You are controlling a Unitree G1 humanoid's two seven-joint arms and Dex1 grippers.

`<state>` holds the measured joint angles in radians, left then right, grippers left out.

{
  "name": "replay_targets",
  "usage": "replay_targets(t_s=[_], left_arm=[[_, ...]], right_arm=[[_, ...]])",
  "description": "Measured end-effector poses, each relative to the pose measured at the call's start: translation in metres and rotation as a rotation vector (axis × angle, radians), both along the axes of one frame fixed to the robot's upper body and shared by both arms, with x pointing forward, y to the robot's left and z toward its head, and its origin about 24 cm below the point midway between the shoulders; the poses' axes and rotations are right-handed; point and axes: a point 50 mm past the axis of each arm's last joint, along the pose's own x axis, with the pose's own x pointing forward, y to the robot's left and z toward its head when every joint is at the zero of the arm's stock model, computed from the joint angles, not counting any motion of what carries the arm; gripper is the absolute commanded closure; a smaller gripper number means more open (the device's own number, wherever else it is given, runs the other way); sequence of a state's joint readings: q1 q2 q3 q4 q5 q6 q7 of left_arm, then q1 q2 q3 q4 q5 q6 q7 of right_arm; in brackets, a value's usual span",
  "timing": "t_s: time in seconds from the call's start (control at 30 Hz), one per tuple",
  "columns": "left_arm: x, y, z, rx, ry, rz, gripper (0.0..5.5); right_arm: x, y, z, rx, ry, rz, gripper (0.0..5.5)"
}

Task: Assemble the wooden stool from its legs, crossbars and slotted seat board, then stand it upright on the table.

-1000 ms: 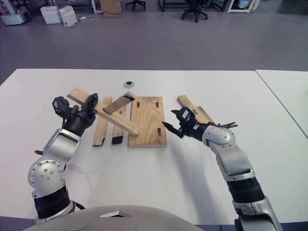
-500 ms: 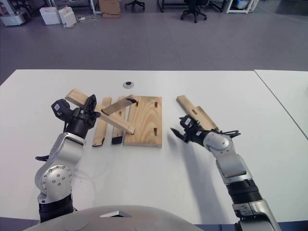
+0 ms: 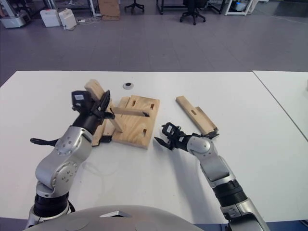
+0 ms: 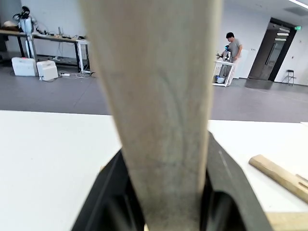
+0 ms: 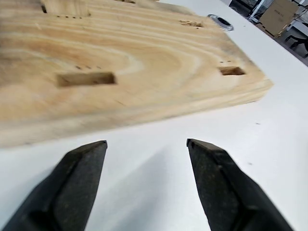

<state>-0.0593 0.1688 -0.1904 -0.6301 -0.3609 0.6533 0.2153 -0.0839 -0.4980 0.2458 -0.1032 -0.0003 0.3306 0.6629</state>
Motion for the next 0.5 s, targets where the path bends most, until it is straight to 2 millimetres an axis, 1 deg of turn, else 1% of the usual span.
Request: replay_targets(t_s=[0.1,0.2,0.23,0.37,0.4,0.43,0.47,0.5], left_arm=[[0.001,-0.005,0.0,0.007,-0.006,-0.012,4.49],[0.005,-0.006,0.002,-0.021,-0.025,-0.004,4.49],[0.006,-0.005,0.004,-0.042,-0.036,-0.005,4.12],[0.006,-0.004,0.009,-0.18,-0.045,-0.047,3.43],[0.005,-0.004,0.014,-0.242,-0.061,-0.062,3.21],[0.003,-0.003,0.018,-0.268,-0.077,-0.074,3.11],[0.001,-0.003,0.023,-0.292,-0.093,-0.102,2.89],[-0.002,-0.003,0.028,-0.324,-0.11,-0.136,2.72]], right_arm=[[0.003,-0.002,0.003,-0.002,-0.014,-0.006,2.4],[0.007,-0.005,0.009,-0.001,-0.038,-0.021,2.4],[0.008,-0.007,0.01,-0.001,-0.044,-0.032,2.4],[0.013,-0.015,0.015,0.0,-0.075,-0.07,2.4],[0.015,-0.02,0.018,-0.004,-0.09,-0.086,2.4],[0.017,-0.024,0.019,-0.009,-0.094,-0.098,2.4],[0.02,-0.031,0.02,-0.016,-0.099,-0.12,2.4],[0.025,-0.038,0.027,-0.024,-0.121,-0.141,2.4]])
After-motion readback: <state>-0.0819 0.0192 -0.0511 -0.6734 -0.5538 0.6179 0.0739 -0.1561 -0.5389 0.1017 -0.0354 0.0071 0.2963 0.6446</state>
